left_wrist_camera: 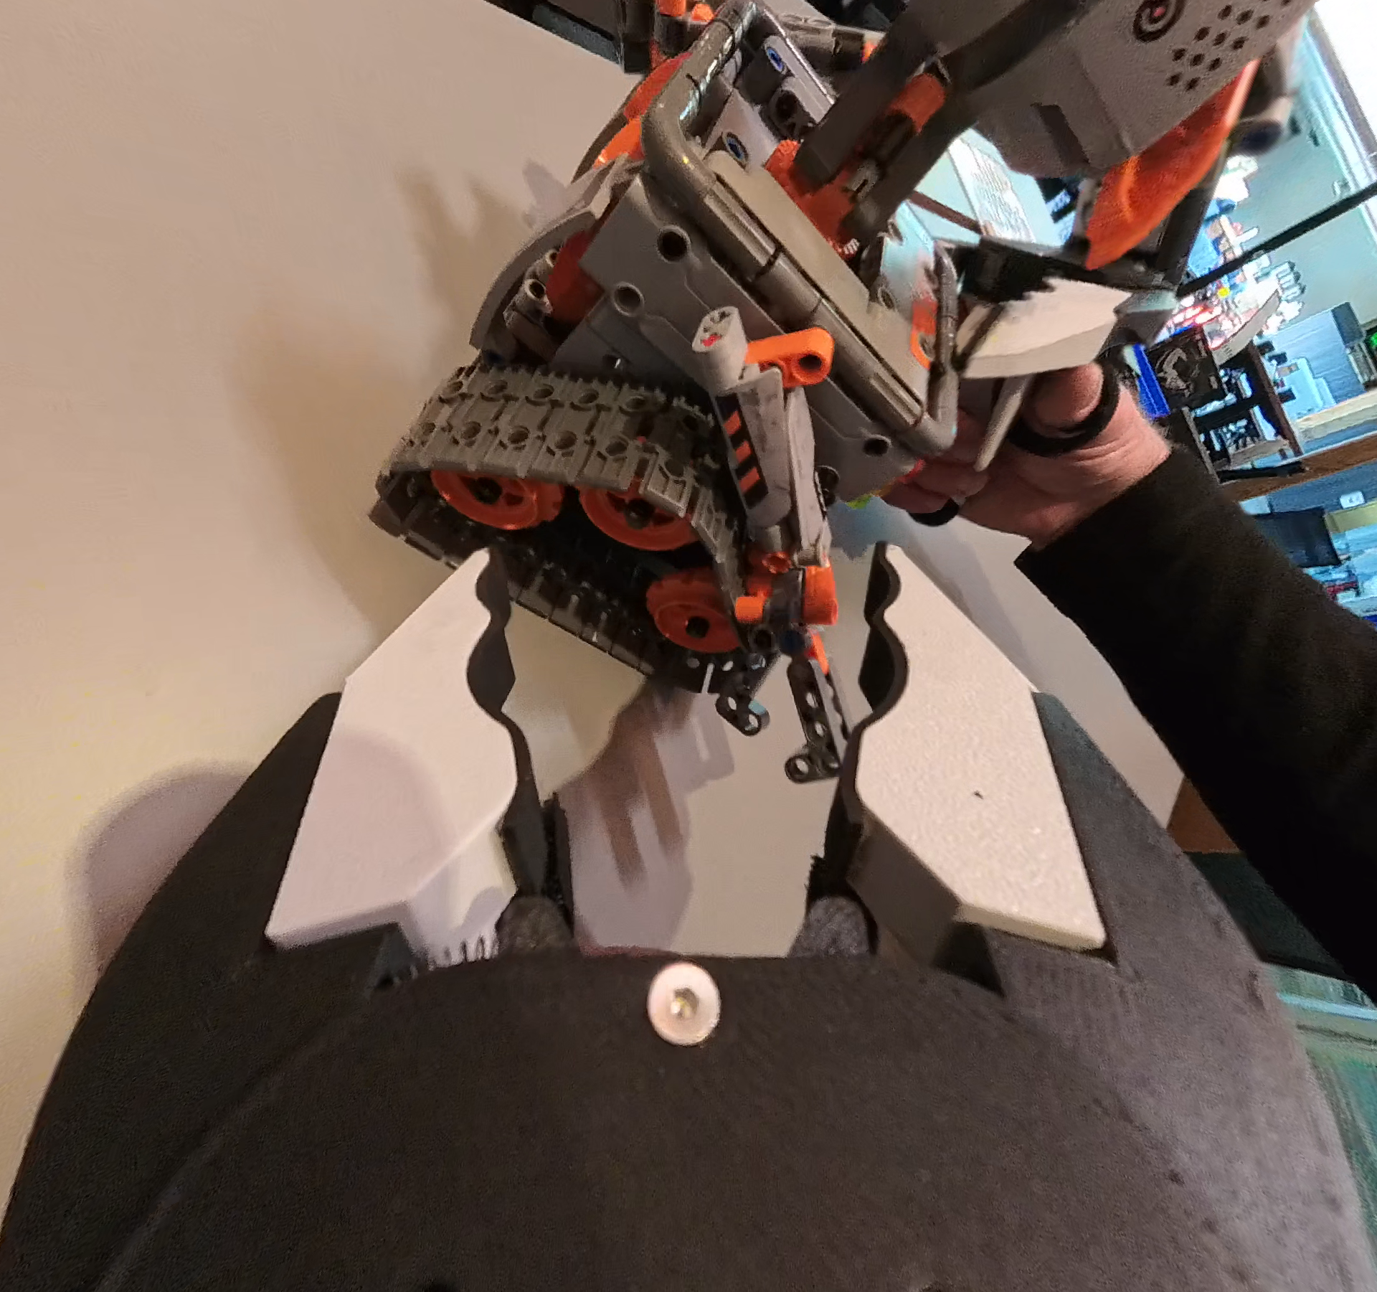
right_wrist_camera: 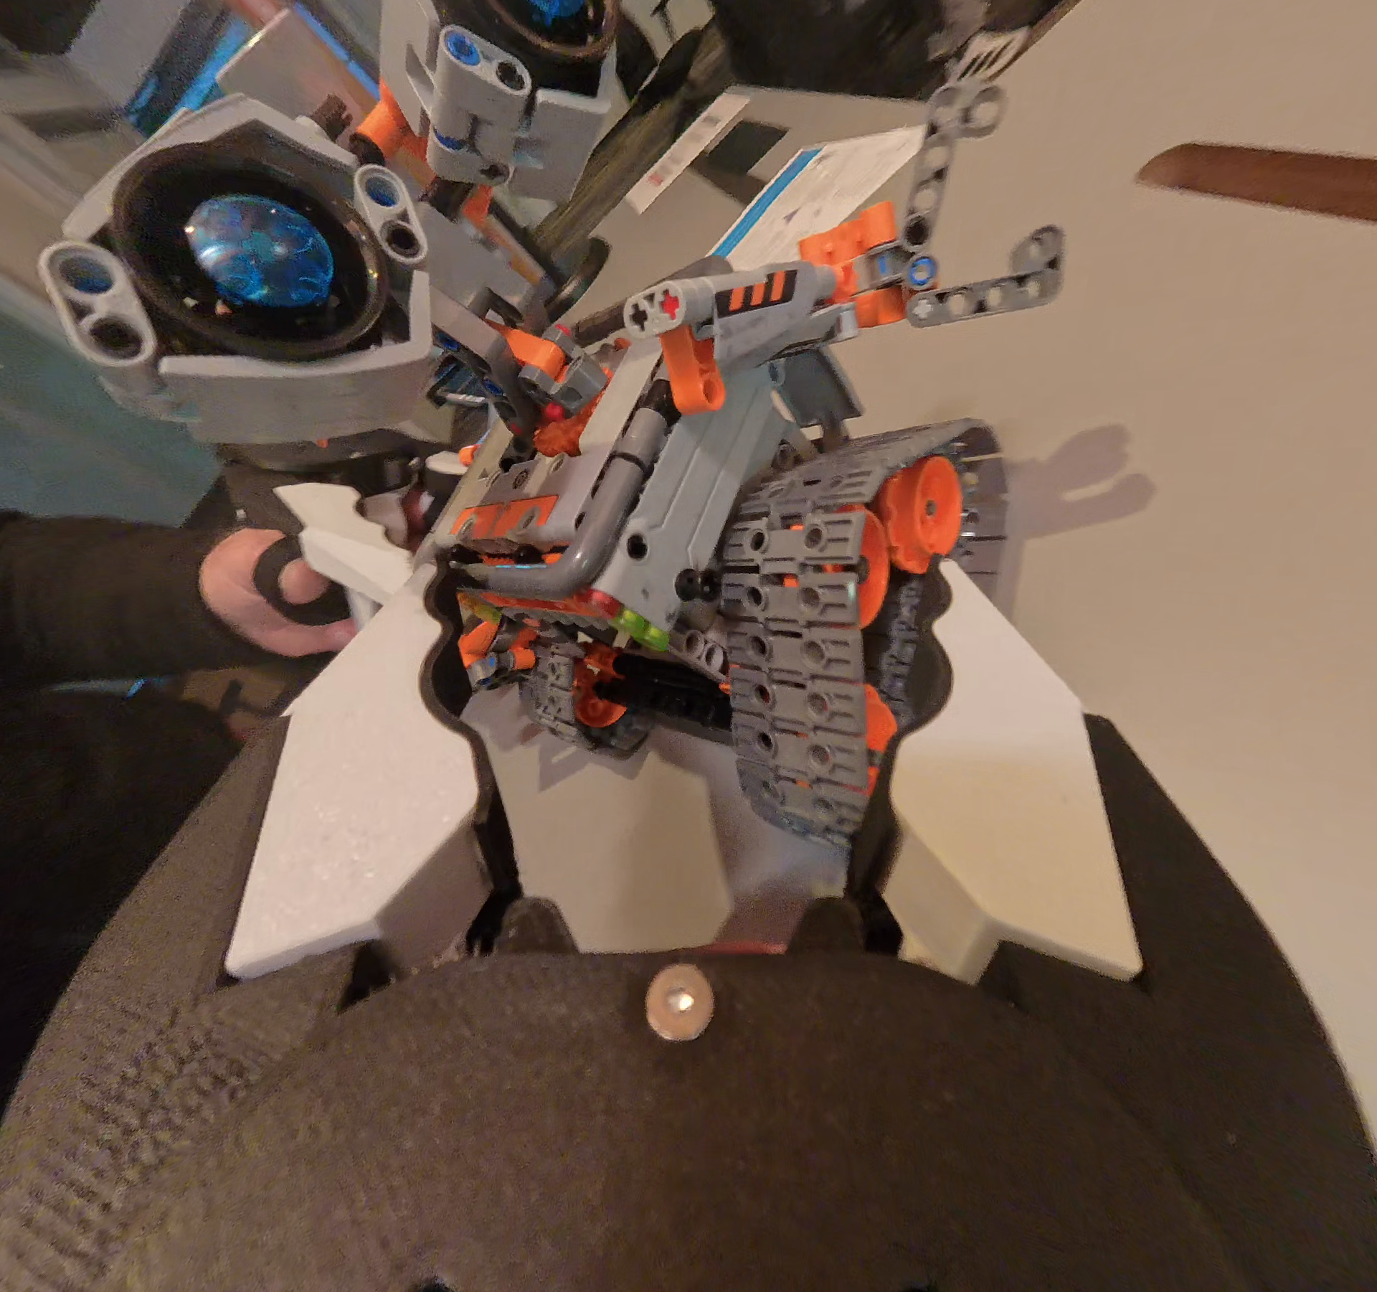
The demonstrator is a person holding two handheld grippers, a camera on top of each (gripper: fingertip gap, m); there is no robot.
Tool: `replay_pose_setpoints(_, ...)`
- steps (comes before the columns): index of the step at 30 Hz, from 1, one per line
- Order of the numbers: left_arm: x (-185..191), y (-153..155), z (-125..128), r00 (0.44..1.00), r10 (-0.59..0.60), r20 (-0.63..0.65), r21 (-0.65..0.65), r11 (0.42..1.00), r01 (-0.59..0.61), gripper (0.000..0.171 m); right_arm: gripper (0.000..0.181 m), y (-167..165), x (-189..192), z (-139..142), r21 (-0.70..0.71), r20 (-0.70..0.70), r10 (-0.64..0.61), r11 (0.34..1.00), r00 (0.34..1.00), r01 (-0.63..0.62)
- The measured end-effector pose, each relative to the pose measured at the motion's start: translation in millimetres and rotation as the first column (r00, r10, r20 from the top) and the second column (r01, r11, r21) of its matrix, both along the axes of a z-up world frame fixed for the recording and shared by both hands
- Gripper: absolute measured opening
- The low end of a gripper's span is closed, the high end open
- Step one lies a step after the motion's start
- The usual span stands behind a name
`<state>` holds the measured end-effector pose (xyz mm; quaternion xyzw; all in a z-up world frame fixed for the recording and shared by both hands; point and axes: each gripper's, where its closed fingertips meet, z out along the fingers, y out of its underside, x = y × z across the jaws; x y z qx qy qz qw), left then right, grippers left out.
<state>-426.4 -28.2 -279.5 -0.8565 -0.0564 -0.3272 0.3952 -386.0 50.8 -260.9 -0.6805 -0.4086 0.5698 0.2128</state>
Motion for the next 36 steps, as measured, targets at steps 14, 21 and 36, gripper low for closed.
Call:
replay_pose_setpoints(14,6.9,14.2,4.7,0.988,-0.154,-0.003,0.070,0.986,0.153,0.079,0.108,-11.1,1.5,8.5,0.019,-0.057,-0.128,0.991,0.990,0.129)
replay_pose_setpoints(21,31.4,9.8,17.8,0.962,-0.274,-0.001,0.101,0.957,0.273,0.079,0.106,-20.2,32.4,20.3,0.027,-0.089,-0.292,0.955,0.952,0.295)
replay_pose_setpoints(36,184.6,-65.5,110.9,0.756,-0.655,-0.025,0.262,0.725,0.637,0.080,0.105,-122.0,198.9,117.7,0.148,-0.161,-0.676,0.704,0.719,0.695)
